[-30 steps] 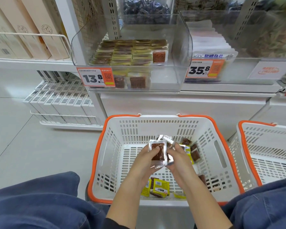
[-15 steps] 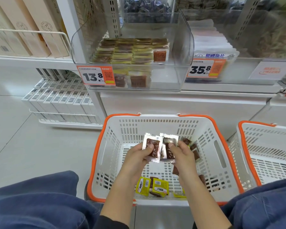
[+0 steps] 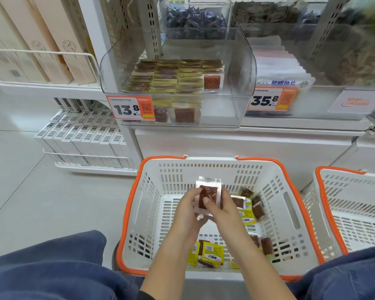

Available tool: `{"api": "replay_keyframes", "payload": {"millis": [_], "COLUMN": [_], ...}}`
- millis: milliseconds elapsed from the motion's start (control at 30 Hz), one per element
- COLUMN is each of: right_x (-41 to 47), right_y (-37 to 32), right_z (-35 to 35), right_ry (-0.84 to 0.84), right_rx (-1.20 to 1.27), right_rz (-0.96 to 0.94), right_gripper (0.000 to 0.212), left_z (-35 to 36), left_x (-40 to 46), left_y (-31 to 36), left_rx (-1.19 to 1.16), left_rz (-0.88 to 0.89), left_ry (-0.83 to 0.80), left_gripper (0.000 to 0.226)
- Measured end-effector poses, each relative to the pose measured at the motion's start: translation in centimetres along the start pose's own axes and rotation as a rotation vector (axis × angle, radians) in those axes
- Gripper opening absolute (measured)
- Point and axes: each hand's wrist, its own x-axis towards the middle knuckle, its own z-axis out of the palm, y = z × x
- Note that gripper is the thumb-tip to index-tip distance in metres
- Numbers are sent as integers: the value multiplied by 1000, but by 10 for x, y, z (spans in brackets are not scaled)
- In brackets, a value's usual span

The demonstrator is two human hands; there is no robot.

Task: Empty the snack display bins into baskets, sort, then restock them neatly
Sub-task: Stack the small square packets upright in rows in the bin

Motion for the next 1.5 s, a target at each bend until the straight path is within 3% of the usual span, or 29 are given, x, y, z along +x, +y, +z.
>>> {"api": "replay_keyframes", "payload": {"millis": [100,233,467,533,633,700,767,833,900,967,1133,1333,1500], "right_x": [4,7,29,37,57,74,93,116,141,164,213,242,250], "right_y": [-12,-32,-100,-130,-180,-213,-240,-258,-269,-272,-261,-246,-238], "right_z": [-3,-1,0,-4,-18,-29,-39,-42,-39,-32,-10,-5,-9], "right_ry": [-37,-77,35,93,158,190,206,171,106,26,-92,-60,215], "right_rx": [-159,-319,-589,-610,-663,-780,-938,-1099,-1278,-1459,-1772,-1606,-1290], "right_rz": [-128,-233,-446,-498,-549,-548,-525,-494,-449,-377,-115,-5,7], "right_gripper": [45,56,62,60,55,54,52,49,49,51,45,56,66], "left_z": [3,18,56,75,83,68,41,19,10,7,6,2,2], "left_x": [-1,1,14,12,15,25,42,56,66,70,72,76,81], "left_y": [20,47,104,131,178,204,221,229,228,224,225,225,224], "left_rx": [-86,-212,-288,-173,211,717,1325,1630,1697,1727,1756,1735,1699], "left_rz": [-54,-49,32,106,342,614,835,856,752,766,745,773,776], "left_ry": [-31,45,-17,-35,23,117,386,579,629,644,624,606,612], "left_gripper": [32,29,22,24,33,34,35,41,56,68,53,47,48]}}
